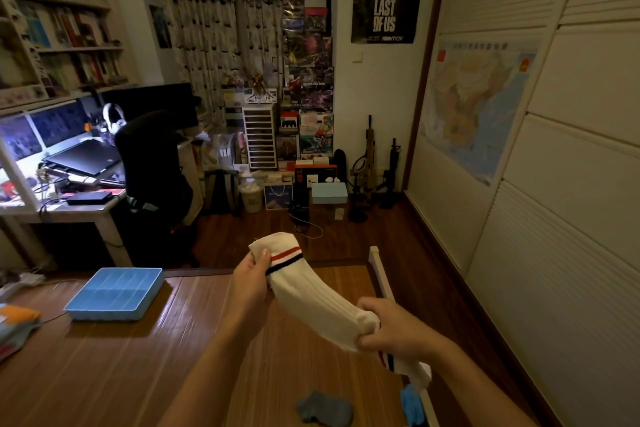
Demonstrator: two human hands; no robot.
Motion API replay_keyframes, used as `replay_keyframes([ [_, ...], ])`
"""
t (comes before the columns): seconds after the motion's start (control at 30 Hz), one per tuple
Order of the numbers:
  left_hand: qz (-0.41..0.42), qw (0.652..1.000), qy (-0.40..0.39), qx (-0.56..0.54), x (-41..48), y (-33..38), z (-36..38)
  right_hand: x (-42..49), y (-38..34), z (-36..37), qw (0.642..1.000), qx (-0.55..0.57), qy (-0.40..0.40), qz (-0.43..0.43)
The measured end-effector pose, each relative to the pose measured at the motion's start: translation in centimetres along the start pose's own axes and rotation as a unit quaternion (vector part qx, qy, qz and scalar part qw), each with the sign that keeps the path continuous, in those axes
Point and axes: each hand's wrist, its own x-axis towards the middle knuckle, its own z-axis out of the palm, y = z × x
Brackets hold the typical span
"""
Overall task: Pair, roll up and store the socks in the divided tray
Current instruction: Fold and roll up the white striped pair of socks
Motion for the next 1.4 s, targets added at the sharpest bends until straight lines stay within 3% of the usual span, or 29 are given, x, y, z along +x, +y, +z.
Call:
replay_keyframes([
  [0.13,0.020,1.000,0.000,0.001,0.0,0.8,-0.4,-0.3,0.8,-0.4,0.998,0.004,0.068,0.016],
  [0.3,0.004,0.997,-0.081,0.016,-0.6,0.6,-0.4,-0.4,0.8,-1.3,0.982,0.044,0.174,0.054],
  [0.53,-0.045,0.994,-0.096,0.008,-1.4,-0.9,0.2,-0.7,-1.7,-2.3,0.987,0.047,0.150,0.032],
  [0.67,-0.052,0.993,-0.103,0.002,-2.3,-1.3,1.0,-1.0,-3.6,-2.1,0.989,-0.028,0.142,-0.009],
  [0.77,-0.056,0.992,-0.117,-0.002,-3.1,-1.1,1.5,-1.4,-5.4,-2.0,0.984,0.101,0.137,-0.060],
  [0.83,-0.063,0.990,-0.129,-0.005,-3.6,-0.8,1.9,-1.5,-6.5,-1.7,0.956,0.246,0.137,-0.085],
  [0.93,-0.074,0.986,-0.150,-0.015,-4.5,-0.2,2.9,-1.2,-7.3,-0.7,0.922,0.333,0.180,-0.079],
  [1.13,-0.096,0.979,-0.170,-0.063,-6.0,0.5,5.0,0.4,-7.9,2.2,0.898,0.308,0.313,0.012],
  [1.4,-0.092,0.981,-0.161,-0.062,-6.8,0.9,5.8,0.8,-8.3,3.6,0.913,0.248,0.324,0.005],
])
